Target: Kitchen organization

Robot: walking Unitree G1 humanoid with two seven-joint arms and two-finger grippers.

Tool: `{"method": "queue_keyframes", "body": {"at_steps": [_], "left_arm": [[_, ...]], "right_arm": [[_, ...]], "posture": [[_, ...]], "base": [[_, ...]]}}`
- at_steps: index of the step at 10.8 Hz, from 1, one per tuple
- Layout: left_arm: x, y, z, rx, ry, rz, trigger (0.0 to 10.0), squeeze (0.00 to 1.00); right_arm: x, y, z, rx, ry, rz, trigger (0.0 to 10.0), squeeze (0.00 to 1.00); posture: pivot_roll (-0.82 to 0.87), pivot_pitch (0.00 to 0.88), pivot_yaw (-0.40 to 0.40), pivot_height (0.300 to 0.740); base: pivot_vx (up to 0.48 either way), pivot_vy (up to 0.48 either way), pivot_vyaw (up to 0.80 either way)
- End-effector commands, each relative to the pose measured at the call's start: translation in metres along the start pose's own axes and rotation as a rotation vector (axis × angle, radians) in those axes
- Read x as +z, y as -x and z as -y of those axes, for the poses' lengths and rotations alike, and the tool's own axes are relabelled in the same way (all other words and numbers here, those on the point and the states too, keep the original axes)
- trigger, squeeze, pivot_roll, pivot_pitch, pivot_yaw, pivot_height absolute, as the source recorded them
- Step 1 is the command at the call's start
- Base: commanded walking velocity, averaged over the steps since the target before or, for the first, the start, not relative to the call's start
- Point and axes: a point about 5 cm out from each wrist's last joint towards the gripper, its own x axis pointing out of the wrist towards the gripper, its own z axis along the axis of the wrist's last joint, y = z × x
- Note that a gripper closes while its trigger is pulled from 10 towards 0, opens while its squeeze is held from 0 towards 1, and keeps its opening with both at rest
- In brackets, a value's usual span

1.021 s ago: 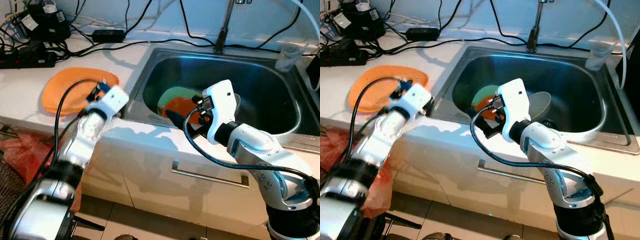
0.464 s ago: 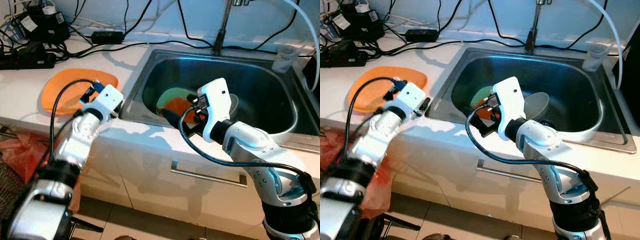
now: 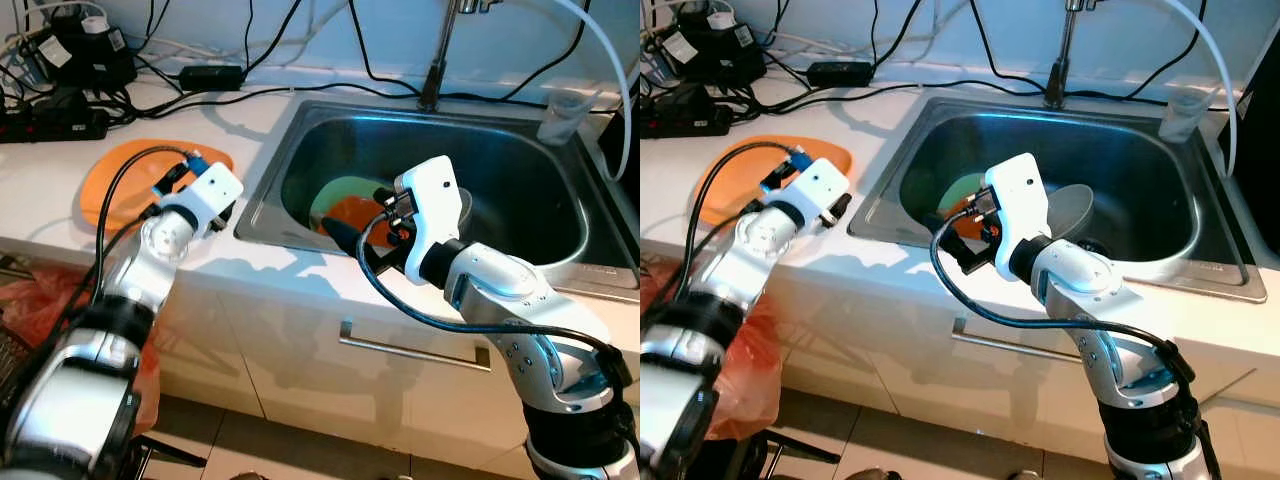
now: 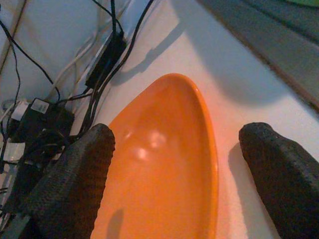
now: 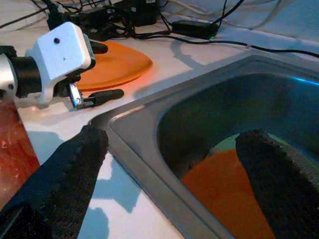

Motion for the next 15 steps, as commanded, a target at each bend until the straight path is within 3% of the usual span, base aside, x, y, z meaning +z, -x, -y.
{"method": "queue_keyframes", "body": {"at_steps": [1, 3, 4, 5, 8, 15], "left_arm": [[-0.023, 0.002, 0.013, -0.075, -0.033, -0.107, 10.0, 0.00], [-0.022, -0.002, 0.013, -0.083, -0.069, -0.122, 10.0, 0.00], [-0.022, -0.003, 0.012, -0.090, -0.129, -0.127, 8.3, 0.00], [-0.023, -0.004, 0.013, -0.112, -0.166, -0.139, 0.0, 0.00], [-0.030, -0.003, 0.019, -0.196, -0.218, -0.186, 0.0, 0.00], [-0.047, 0.002, 0.022, -0.228, -0.168, -0.265, 0.0, 0.00]], "right_arm": [[0.003, 0.002, -0.001, -0.006, 0.010, 0.018, 10.0, 0.00], [0.003, 0.002, -0.002, -0.011, 0.007, 0.019, 10.0, 0.00], [0.003, 0.003, -0.002, -0.014, 0.007, 0.019, 10.0, 0.00], [0.003, 0.003, -0.002, -0.017, 0.007, 0.020, 10.0, 0.00], [0.002, 0.005, -0.002, -0.025, 0.005, 0.018, 10.0, 0.00], [0.004, 0.007, -0.005, -0.006, -0.007, 0.032, 10.0, 0.00]], "posture": [[-0.05, 0.060, 0.049, 0.740], [-0.05, 0.063, 0.055, 0.740], [-0.06, 0.065, 0.058, 0.740], [-0.06, 0.066, 0.062, 0.740], [-0.07, 0.069, 0.068, 0.740], [-0.07, 0.074, 0.068, 0.740]], "base": [[0.000, 0.000, 0.00], [0.000, 0.000, 0.00], [0.000, 0.000, 0.00], [0.000, 0.000, 0.00], [0.000, 0.000, 0.00], [0.000, 0.000, 0.00]]}}
